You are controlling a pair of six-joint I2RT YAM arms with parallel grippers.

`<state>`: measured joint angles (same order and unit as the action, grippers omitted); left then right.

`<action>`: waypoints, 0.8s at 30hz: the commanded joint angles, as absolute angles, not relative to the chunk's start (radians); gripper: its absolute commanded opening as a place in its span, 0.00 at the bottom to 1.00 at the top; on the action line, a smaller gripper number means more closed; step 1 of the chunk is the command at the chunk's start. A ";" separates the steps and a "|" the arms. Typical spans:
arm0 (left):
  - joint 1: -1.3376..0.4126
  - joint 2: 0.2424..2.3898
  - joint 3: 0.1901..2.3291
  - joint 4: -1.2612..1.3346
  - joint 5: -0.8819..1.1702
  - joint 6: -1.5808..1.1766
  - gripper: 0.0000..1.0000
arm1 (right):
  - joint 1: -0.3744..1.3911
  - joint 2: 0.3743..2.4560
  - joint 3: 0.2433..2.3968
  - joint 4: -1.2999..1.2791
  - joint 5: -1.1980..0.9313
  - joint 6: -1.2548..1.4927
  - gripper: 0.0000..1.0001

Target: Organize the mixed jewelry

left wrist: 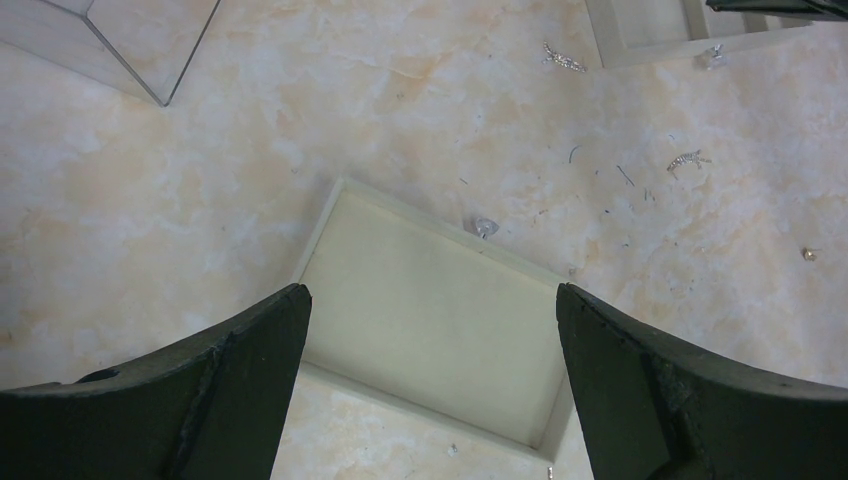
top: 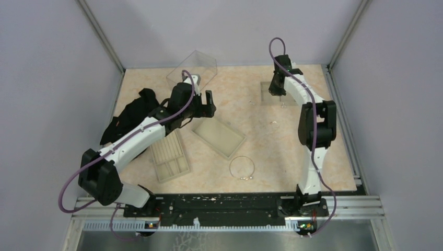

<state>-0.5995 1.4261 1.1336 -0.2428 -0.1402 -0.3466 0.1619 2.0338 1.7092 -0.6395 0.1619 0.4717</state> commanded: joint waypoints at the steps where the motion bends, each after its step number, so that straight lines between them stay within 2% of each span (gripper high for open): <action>1: -0.598 1.441 1.179 -0.258 -0.158 -0.340 0.99 | 0.142 2.134 1.881 -0.646 0.157 0.466 0.09; 10: -0.597 1.451 1.203 -0.279 -0.183 -0.341 0.99 | 0.122 2.322 2.153 -0.725 0.163 0.461 0.09; 24: -0.596 1.469 1.208 -0.290 -0.198 -0.339 0.99 | 0.101 2.493 2.364 -0.768 0.119 0.474 0.12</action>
